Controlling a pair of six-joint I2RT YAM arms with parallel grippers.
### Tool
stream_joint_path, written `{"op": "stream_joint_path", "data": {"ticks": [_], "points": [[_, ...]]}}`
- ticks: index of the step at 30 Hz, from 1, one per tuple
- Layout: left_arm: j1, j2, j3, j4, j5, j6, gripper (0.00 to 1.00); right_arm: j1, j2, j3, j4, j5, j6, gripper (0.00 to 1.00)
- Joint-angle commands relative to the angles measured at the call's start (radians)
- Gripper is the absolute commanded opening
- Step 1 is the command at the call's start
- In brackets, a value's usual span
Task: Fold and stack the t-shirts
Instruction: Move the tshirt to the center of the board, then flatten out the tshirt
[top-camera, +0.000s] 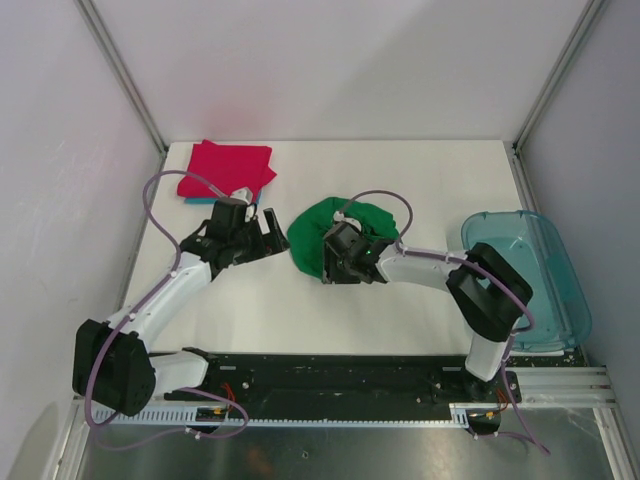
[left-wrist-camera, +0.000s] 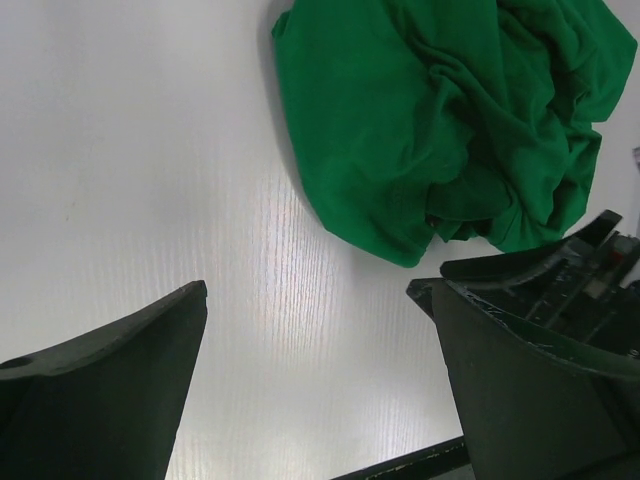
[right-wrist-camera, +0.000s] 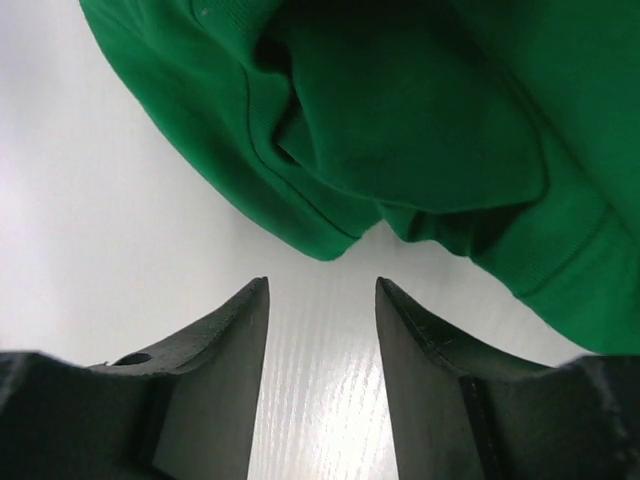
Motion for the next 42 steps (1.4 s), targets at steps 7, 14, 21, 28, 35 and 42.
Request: {"op": "stream_joint_path", "data": {"ticks": [7,14,21,28,35,42], "points": [[0.007,-0.021,-0.004,0.016,0.007,0.000,0.98,0.038,0.111,0.131,0.013,0.068,-0.005,0.52],[0.008,-0.022,-0.009,0.016,0.013,0.010,0.98,0.064,0.174,0.192,-0.059,0.182,-0.017,0.52],[0.008,-0.026,-0.022,0.017,0.016,0.010,0.98,0.101,0.230,0.258,-0.118,0.283,-0.036,0.52],[0.008,-0.041,-0.036,0.018,0.008,0.006,0.99,0.106,0.249,0.348,-0.181,0.345,-0.052,0.04],[-0.001,-0.041,-0.039,0.022,0.042,0.015,0.96,0.067,0.142,0.566,-0.332,0.392,-0.125,0.00],[-0.039,-0.027,-0.030,0.039,0.062,0.015,0.95,-0.123,-0.026,0.699,-0.421,0.362,-0.183,0.00]]}}
